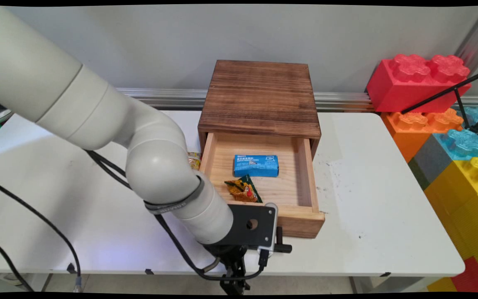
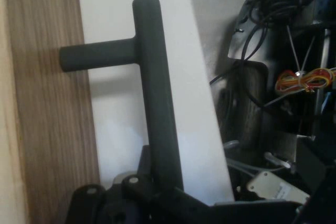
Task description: Open the drawer
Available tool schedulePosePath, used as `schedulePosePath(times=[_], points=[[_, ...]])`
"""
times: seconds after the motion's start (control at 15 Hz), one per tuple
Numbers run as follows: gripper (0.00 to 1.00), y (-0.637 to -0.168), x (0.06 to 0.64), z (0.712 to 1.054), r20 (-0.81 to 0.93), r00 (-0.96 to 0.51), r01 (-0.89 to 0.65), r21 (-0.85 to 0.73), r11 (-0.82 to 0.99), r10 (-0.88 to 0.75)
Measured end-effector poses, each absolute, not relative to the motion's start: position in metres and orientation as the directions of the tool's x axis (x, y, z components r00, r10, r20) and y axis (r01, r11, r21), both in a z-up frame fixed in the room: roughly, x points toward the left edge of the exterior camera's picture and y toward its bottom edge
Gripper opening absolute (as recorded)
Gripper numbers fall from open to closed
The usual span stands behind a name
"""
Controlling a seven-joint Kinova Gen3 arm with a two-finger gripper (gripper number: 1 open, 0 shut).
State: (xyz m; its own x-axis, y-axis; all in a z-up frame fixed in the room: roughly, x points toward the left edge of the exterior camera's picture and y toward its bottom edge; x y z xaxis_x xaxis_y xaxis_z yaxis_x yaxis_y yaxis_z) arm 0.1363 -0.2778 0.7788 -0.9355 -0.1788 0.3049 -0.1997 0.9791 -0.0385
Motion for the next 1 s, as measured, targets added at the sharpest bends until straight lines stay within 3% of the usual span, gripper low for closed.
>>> schedulePosePath(times=[1.0], points=[[1.0, -0.254, 0.127, 0.803, 0.389, -0.908, -0.172, -0.011, 0.985, -0.154]])
